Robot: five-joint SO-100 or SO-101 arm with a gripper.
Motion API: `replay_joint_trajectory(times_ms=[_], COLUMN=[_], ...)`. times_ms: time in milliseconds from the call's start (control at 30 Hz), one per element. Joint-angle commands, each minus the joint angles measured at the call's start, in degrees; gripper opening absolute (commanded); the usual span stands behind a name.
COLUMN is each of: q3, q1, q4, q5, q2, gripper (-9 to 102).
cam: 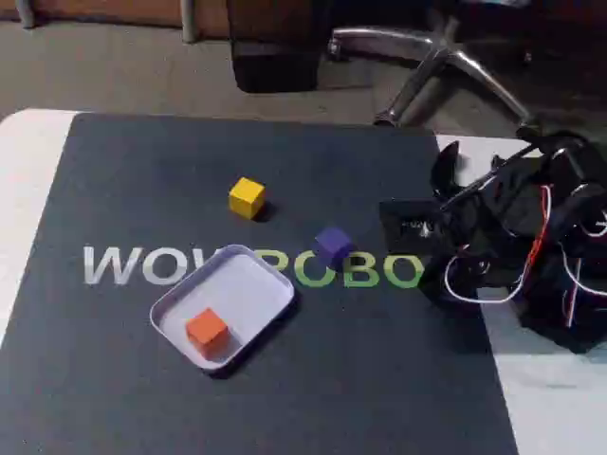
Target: Move blocks one by one until all three blocks are in the tray.
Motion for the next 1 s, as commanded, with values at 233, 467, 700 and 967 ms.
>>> replay_joint_trajectory(times_ms=[233,467,700,967], q3=[-0.18,-0.18,-0.18,-0.18], q1=[-2.99,-2.9,-3.87,-3.96], q4=[-0.44,-0.44,-0.44,-0.44], q5=[-0.35,-0.35,-0.35,-0.53], q2=[0.09,0.09,0.09,0.09], gripper=[-6,-6,-4,-4])
